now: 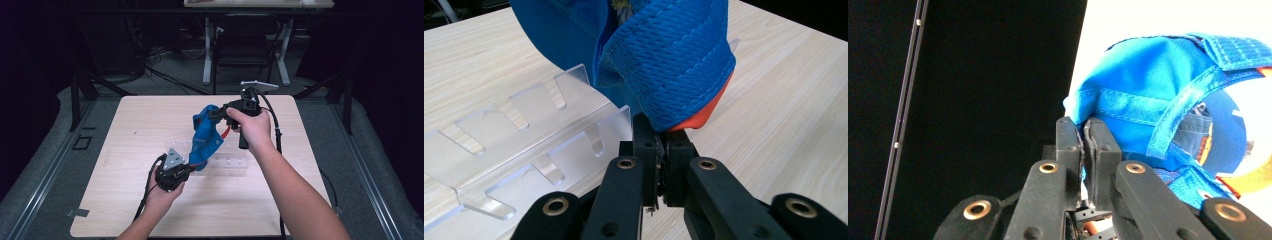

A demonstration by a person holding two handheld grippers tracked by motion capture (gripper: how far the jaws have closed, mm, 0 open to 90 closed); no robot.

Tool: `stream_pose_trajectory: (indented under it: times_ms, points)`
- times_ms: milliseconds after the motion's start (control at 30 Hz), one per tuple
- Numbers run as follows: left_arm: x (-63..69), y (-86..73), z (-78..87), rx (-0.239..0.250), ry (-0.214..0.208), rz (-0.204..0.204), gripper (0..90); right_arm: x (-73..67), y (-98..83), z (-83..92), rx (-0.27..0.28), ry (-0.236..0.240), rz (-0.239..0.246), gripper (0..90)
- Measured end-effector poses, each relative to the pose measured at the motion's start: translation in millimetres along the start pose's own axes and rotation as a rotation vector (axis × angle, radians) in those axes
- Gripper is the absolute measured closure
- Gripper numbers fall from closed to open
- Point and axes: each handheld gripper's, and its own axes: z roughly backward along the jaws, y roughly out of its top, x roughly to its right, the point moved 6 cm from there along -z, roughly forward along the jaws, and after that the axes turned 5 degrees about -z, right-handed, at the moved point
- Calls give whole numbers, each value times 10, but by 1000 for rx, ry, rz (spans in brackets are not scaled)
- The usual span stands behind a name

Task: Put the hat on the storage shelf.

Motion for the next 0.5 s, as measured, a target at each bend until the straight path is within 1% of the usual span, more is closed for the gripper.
stream_pose_trajectory:
  times_ms: [67,100,167,200,267,300,500]
  points:
    - [1,-1,1,-1,0,-1,883,7,3,12,2,-1,2,845]
    - [1,-1,0,1,1,3,883,31,20,55,13,-13,10,813]
    - [-1,-3,2,0,-1,6,883,35,27,70,23,-16,7,810]
    - [-3,-8,4,0,-1,15,883,54,44,127,38,-26,14,801]
    - [-7,-10,8,-3,-1,11,883,61,47,145,41,-29,15,795]
    - [-2,-11,7,-2,-1,11,883,77,53,197,53,-44,24,784]
    - [7,-5,2,2,6,12,882,117,55,275,63,-83,51,779]
